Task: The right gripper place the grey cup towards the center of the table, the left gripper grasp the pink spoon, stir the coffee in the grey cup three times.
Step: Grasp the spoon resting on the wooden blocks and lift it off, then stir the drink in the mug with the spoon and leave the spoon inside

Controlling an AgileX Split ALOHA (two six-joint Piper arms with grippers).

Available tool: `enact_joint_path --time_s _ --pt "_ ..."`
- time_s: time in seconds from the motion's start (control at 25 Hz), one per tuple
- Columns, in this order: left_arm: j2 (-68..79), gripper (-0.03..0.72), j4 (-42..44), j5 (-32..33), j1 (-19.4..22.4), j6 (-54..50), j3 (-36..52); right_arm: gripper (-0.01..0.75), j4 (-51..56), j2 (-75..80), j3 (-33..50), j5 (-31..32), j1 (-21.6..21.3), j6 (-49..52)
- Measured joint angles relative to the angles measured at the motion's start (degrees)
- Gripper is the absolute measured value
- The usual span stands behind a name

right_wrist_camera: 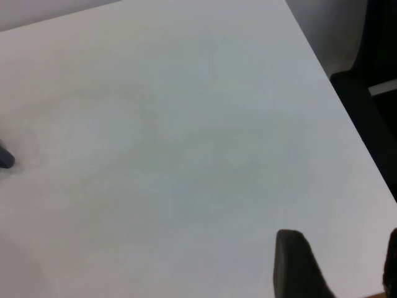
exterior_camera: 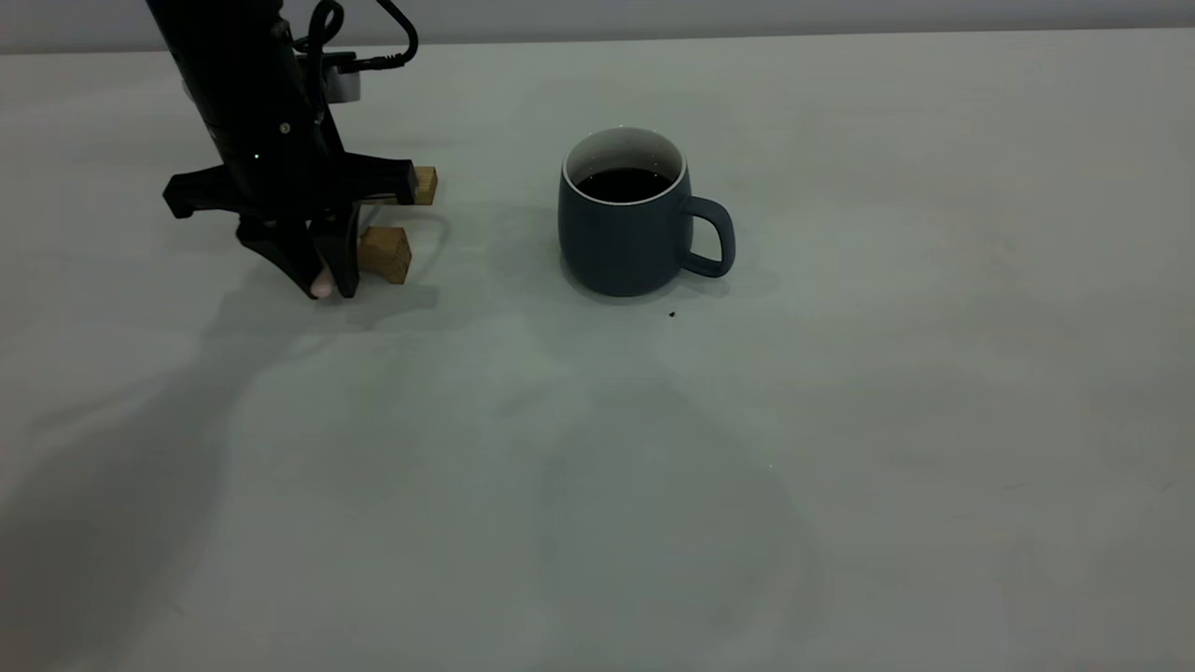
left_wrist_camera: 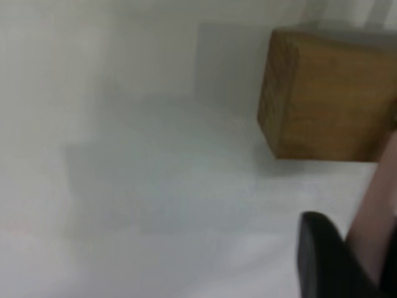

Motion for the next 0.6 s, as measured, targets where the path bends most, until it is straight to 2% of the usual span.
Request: enact_joint_path --time_s 0.2,0.4,0.6 --pt "0.0 0.17 -0.12 1.1 0.0 0.0 -0.4 0.381 0.0 0.0 0.0 0.0 0.0 0.0" --pt "-3.26 0.17 -1.58 13.22 -0.5 0.0 -5.47 0.381 0.0 0.0 0.0 0.0 0.0 0.0" --pt "-8.18 0.17 -7.68 19.14 -0.52 0.0 -11.65 0.381 0.0 0.0 0.0 0.0 0.0 0.0"
